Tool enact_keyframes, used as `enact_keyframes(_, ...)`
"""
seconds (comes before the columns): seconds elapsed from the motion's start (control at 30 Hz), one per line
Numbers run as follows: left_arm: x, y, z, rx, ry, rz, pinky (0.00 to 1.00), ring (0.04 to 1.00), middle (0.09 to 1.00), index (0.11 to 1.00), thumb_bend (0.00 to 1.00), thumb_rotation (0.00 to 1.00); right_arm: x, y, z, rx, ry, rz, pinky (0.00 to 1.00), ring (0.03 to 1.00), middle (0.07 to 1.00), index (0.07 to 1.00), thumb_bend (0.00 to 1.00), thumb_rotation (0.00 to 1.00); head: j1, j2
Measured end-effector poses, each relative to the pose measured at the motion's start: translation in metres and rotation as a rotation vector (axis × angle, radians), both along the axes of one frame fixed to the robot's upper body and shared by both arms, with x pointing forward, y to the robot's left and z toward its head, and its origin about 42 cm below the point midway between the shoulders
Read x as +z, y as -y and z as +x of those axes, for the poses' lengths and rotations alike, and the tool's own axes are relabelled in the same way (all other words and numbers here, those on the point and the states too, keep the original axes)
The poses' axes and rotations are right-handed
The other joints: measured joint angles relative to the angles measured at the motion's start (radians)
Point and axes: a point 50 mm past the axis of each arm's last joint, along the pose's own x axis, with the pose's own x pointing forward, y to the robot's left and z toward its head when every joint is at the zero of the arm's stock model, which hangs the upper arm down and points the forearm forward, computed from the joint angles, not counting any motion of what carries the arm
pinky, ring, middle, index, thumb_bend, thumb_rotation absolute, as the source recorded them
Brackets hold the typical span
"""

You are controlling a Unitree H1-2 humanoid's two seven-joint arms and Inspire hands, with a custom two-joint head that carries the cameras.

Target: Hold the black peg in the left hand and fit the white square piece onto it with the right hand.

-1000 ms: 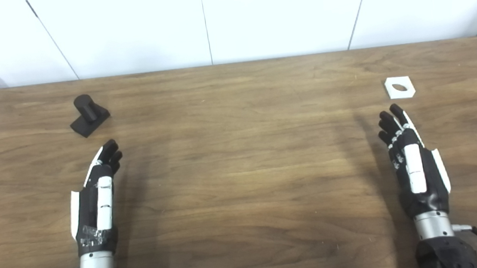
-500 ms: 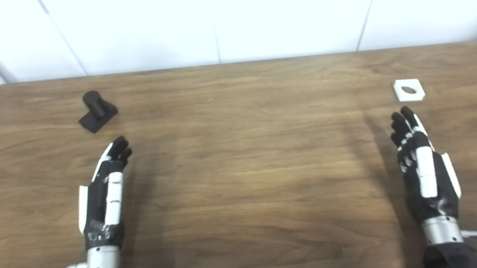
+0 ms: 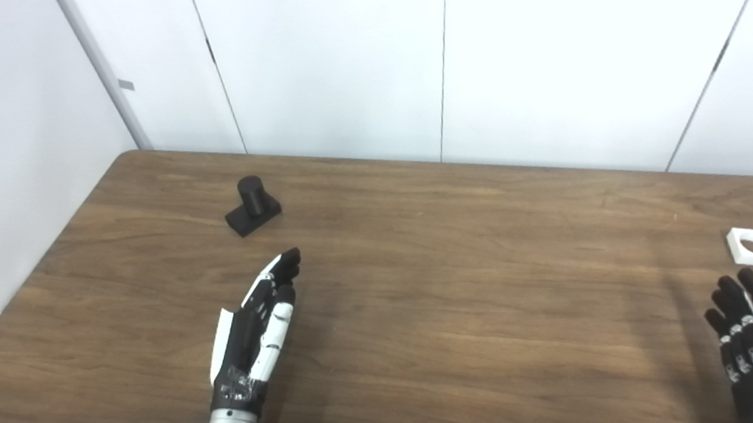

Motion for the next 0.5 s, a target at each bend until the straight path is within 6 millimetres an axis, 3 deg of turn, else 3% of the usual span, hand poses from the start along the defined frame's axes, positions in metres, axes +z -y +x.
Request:
enact_keyframes(0.17, 0.0, 0.0003, -0.0004, 0.0, 0.003, 0.004, 0.94, 0.907, 0.905, 0.894, 0.43, 0.81, 0.0001, -0.0001, -0.0002, 0.001, 0.0, 0.0, 0.91, 0.945, 0.921, 0.929, 0.61, 0.86, -0.02, 0.006)
enact_keyframes(0.27, -0.0001, 0.0003, -0.0005, 0.0, 0.004, 0.005, 0.94, 0.905, 0.902, 0.892, 0.45, 0.75, 0.0001, -0.0002, -0.0003, 0.003, 0.0, -0.001, 0.89, 0.933, 0.91, 0.92, 0.65, 0.84, -0.026, 0.006)
enact_keyframes(0.4, 0.0008, -0.0001, -0.001, 0.014, 0.014, 0.018, 0.85, 0.877, 0.886, 0.879, 0.47, 0.54, 0.0001, -0.0002, -0.0003, 0.003, 0.0, 0.0, 0.91, 0.944, 0.918, 0.926, 0.65, 0.84, -0.051, 0.008)
enact_keyframes(0.5, 0.0034, 0.0003, -0.0027, 0.053, 0.01, 0.09, 0.86, 0.866, 0.873, 0.868, 0.56, 0.35, 0.0005, 0.0001, -0.0002, 0.003, 0.001, -0.002, 0.92, 0.953, 0.93, 0.934, 0.63, 0.85, -0.054, 0.009)
